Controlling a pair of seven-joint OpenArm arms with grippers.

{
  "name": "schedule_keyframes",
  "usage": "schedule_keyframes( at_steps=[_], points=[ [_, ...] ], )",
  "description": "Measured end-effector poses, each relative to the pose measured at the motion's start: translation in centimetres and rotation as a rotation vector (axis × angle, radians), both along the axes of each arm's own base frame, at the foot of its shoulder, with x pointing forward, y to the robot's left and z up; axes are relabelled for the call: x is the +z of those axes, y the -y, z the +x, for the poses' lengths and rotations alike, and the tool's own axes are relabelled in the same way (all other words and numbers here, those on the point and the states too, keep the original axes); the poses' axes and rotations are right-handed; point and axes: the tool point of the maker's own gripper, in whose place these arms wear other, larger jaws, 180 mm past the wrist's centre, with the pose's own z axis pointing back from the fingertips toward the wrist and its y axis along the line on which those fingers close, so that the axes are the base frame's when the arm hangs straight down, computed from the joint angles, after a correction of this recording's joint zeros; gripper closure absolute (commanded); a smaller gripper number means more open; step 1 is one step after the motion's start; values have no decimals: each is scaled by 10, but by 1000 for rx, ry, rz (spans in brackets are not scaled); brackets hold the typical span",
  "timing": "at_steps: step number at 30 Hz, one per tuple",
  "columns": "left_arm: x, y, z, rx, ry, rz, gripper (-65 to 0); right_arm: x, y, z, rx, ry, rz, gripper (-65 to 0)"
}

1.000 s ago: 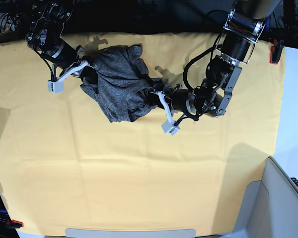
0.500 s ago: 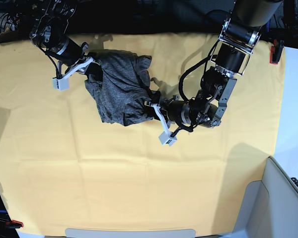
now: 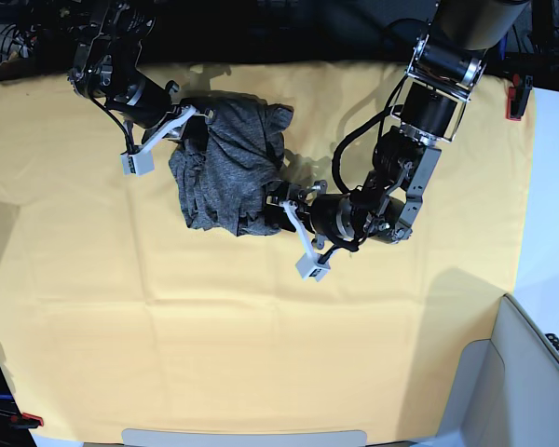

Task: Fold the T-shirt properly
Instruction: 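Lift the bundle with both grippers and pull it away from the table edge, then lower the bundle onto the table and open the right gripper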

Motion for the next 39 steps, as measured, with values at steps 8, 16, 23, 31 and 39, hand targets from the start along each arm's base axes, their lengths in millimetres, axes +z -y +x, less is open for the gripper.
schedule_keyframes(
  at_steps=[8, 16, 23, 31, 39],
  points=[
    [37, -12, 17, 51, 54, -56, -289, 35, 32, 9, 23, 87, -187, -378],
    [96, -48, 21, 184, 195, -162, -289, 60, 79, 35, -113, 169, -241, -365],
    [86, -77, -28, 214, 235, -123, -207, 80, 69, 59, -104, 242, -220, -105],
    [38, -68, -100, 141, 98, -78, -5, 94, -2, 73, 39, 304, -116, 0],
    [25, -37, -132, 21, 28, -91, -5, 89, -41, 76, 135, 293, -52, 0]
  ],
)
